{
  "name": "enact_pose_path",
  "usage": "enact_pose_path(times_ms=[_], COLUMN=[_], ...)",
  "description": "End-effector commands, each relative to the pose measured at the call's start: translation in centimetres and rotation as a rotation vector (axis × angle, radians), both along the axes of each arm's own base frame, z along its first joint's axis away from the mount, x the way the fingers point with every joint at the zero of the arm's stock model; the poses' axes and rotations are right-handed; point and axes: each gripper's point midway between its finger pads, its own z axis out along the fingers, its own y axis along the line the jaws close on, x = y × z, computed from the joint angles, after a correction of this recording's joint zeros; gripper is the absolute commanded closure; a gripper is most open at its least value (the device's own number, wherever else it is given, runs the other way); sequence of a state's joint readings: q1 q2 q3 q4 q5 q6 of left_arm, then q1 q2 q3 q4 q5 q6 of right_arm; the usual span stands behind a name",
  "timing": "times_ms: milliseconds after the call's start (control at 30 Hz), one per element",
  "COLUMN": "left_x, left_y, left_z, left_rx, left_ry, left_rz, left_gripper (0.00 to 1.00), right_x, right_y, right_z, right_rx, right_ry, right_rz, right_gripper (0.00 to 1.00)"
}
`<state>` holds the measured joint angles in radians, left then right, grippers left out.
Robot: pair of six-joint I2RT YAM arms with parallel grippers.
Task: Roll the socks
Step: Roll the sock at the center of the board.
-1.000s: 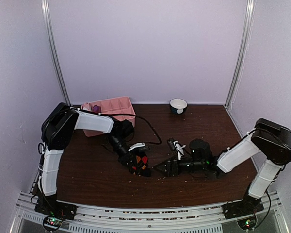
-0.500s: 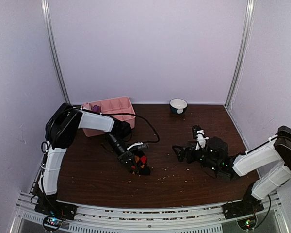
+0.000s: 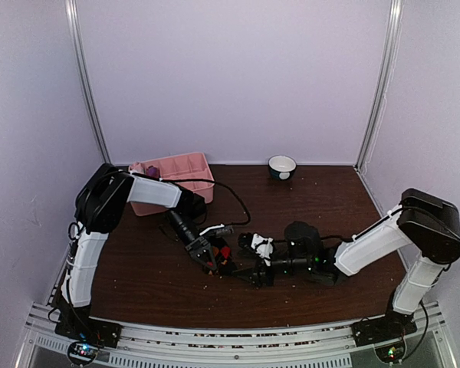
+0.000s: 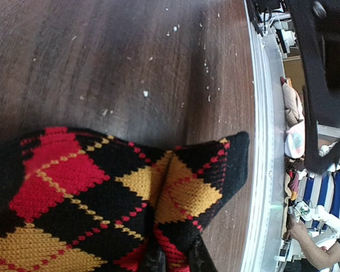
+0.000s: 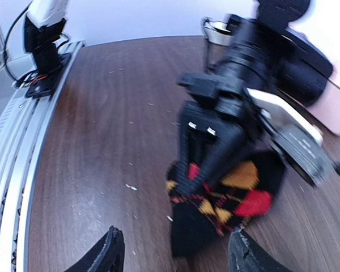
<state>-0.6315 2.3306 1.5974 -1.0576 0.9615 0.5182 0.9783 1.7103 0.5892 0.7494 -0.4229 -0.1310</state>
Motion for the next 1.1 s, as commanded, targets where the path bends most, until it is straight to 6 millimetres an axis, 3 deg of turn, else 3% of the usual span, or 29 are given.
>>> enact_pose_path(times_ms=[0,300,833,933,1067], left_x=[0.1,-0.3,-0.9,-1.2,-1.0], left_y=[1.9,1.7,1.6,1.6,1.8], left_z=[-3.3,-2.7,-1.9,-1.3,-0.6], left_rx=[0.106,0.079,0.04,0.022,0.014], left_ry=[-0.025,-0.001,0.034,0.045,0.014], left_rz=[-0.031,-0.046,-0.072,-0.086,-0.095], left_gripper=[0.95,0.95,0.9,0.84,0.53], right_x=[-1.3,0.5,2.1,2.0,1.4], right_y=[1.9,3.7,3.4,3.1,3.0], right_z=[-1.7,-4.2,-8.5,-9.4,-9.7], right_rx=[-0.105,-0.244,-0.41,-0.433,-0.439], right_ry=[-0.056,-0.112,-0.128,-0.104,-0.053], right_rz=[0.157,0.207,0.208,0.214,0.229], right_gripper=[0.38,0.45,0.59,0.65,0.82])
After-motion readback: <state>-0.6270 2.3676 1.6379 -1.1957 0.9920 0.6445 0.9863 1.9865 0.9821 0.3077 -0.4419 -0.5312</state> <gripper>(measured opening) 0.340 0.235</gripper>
